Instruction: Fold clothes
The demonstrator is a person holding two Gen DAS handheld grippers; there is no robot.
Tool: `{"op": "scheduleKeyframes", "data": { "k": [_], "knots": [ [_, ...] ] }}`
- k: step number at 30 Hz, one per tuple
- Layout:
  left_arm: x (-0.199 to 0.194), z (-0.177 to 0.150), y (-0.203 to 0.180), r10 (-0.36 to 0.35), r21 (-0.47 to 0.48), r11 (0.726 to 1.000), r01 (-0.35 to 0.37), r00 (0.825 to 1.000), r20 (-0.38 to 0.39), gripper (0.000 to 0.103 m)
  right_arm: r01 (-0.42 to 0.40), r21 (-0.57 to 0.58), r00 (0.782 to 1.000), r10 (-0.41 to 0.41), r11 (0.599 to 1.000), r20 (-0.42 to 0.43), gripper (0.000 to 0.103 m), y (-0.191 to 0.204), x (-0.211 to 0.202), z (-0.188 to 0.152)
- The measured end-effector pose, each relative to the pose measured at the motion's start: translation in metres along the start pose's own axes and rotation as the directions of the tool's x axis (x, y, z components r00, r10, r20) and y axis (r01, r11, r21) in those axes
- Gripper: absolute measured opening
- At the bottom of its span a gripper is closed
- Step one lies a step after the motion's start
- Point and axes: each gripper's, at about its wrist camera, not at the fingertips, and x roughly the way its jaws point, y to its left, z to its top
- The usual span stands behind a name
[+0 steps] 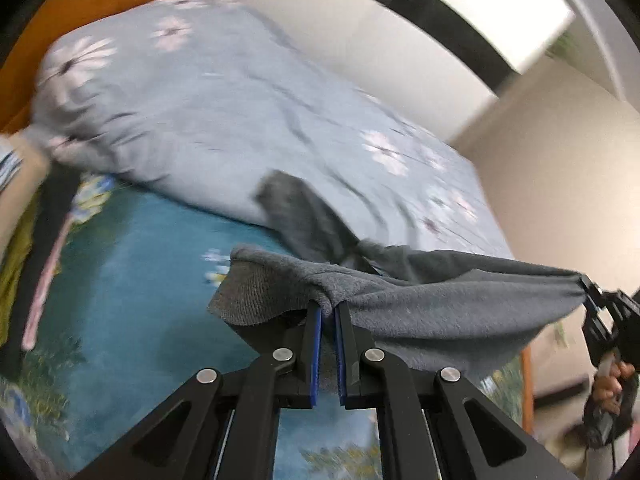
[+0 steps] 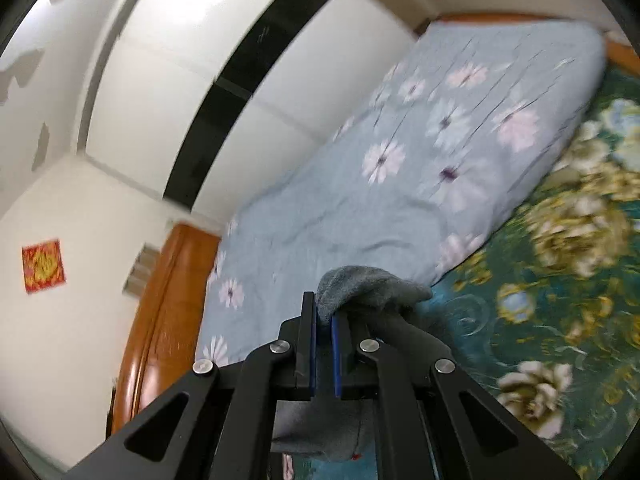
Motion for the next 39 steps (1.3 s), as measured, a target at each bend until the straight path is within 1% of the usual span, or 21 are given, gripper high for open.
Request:
{"op": "scheduleKeyframes", "data": {
  "k": [3, 4, 5, 7, 9, 11, 13, 14, 15, 17, 19, 20, 21, 24, 26, 28, 29, 31, 33, 36, 39],
  "knots": [
    [-0.012, -0.019, -0.049, -0.126, 0.117, 0.984, 0.131, 0.991, -0.049, 0.007, 0.067, 0.023, 0.992, -0.069, 0.997, 0.109, 0.006, -0.011, -0.067, -0.005],
    [-0.013, -0.025, -0.063, -0.164, 0.154, 0.973, 0.172, 0.984, -0.069, 0.007, 0.093, 0.033, 0.984, -0.097, 0.995, 0.15, 0.006, -0.013, -0.093, -0.004],
    [-0.017, -0.031, -0.086, -0.214, 0.199, 0.953, 0.23, 0.972, -0.098, 0.007, 0.119, 0.04, 0.973, -0.124, 0.992, 0.193, 0.006, -0.013, -0.12, -0.003],
    [-0.026, -0.04, -0.129, -0.298, 0.28, 0.902, 0.328, 0.943, -0.145, 0.007, 0.163, 0.048, 0.945, -0.17, 0.986, 0.279, 0.006, -0.01, -0.168, -0.002],
    [-0.036, -0.05, -0.173, -0.377, 0.352, 0.836, 0.421, 0.907, -0.188, 0.007, 0.196, 0.057, 0.913, -0.203, 0.979, 0.355, 0.006, -0.008, -0.21, 0.001],
    [-0.052, -0.056, -0.211, -0.462, 0.389, 0.765, 0.514, 0.858, -0.225, 0.007, 0.227, 0.062, 0.874, -0.231, 0.972, 0.428, 0.006, 0.001, -0.252, 0.005],
    [-0.065, -0.058, -0.237, -0.524, 0.403, 0.712, 0.576, 0.817, -0.243, 0.007, 0.252, 0.056, 0.839, -0.247, 0.966, 0.484, 0.006, 0.012, -0.283, 0.007],
    [-0.072, -0.058, -0.247, -0.552, 0.405, 0.688, 0.603, 0.796, -0.248, 0.007, 0.259, 0.049, 0.833, -0.249, 0.965, 0.495, 0.006, 0.016, -0.289, 0.008],
    [-0.078, -0.056, -0.249, -0.564, 0.406, 0.679, 0.612, 0.788, -0.246, 0.007, 0.262, 0.04, 0.836, -0.248, 0.964, 0.49, 0.006, 0.019, -0.286, 0.009],
    [-0.086, -0.051, -0.249, -0.578, 0.41, 0.67, 0.619, 0.781, -0.236, 0.007, 0.269, 0.02, 0.843, -0.245, 0.963, 0.479, 0.006, 0.026, -0.281, 0.01],
    [-0.091, -0.047, -0.231, -0.553, 0.416, 0.695, 0.586, 0.806, -0.21, 0.007, 0.275, 0.001, 0.849, -0.243, 0.962, 0.469, 0.006, 0.033, -0.276, 0.011],
    [-0.088, -0.043, -0.213, -0.526, 0.401, 0.727, 0.558, 0.827, -0.199, 0.007, 0.274, -0.006, 0.857, -0.242, 0.962, 0.455, 0.006, 0.034, -0.269, 0.012],
    [-0.08, -0.039, -0.194, -0.494, 0.377, 0.761, 0.528, 0.848, -0.19, 0.007, 0.266, -0.004, 0.874, -0.24, 0.964, 0.423, 0.006, 0.031, -0.252, 0.011],
    [-0.064, -0.035, -0.122, -0.357, 0.293, 0.873, 0.39, 0.92, -0.162, 0.007, 0.233, 0.014, 0.925, -0.226, 0.972, 0.306, 0.006, 0.016, -0.189, 0.006],
    [-0.061, -0.039, -0.064, -0.261, 0.201, 0.936, 0.288, 0.954, -0.147, 0.007, 0.208, 0.023, 0.958, -0.208, 0.978, 0.199, 0.006, 0.005, -0.135, -0.003],
    [-0.07, -0.046, -0.019, -0.161, 0.139, 0.975, 0.176, 0.981, -0.112, 0.006, 0.194, 0.029, 0.978, -0.195, 0.981, 0.076, 0.006, -0.006, -0.074, -0.018],
    [-0.075, -0.049, 0.003, -0.109, 0.108, 0.987, 0.119, 0.989, -0.096, 0.001, 0.195, 0.032, 0.98, -0.196, 0.98, 0.032, 0.006, -0.01, -0.051, -0.026],
    [-0.082, -0.055, 0.041, -0.034, 0.023, 0.999, 0.036, 0.997, -0.076, 0.001, 0.194, 0.059, 0.978, -0.189, 0.979, -0.085, 0.006, -0.024, -0.001, -0.046],
    [-0.09, -0.062, 0.084, 0.051, -0.104, 0.993, -0.059, 0.996, -0.078, 0.001, 0.201, 0.066, 0.962, -0.184, 0.977, -0.203, 0.006, -0.036, 0.044, -0.068],
    [-0.096, -0.072, 0.13, 0.128, -0.237, 0.961, -0.141, 0.989, -0.07, 0.001, 0.226, 0.047, 0.922, -0.198, 0.973, -0.331, 0.006, -0.048, 0.101, -0.091],
    [-0.097, -0.079, 0.149, 0.181, -0.319, 0.927, -0.196, 0.98, -0.078, 0.001, 0.213, 0.028, 0.909, -0.188, 0.977, -0.372, 0.006, -0.047, 0.13, -0.085]
  ]
}}
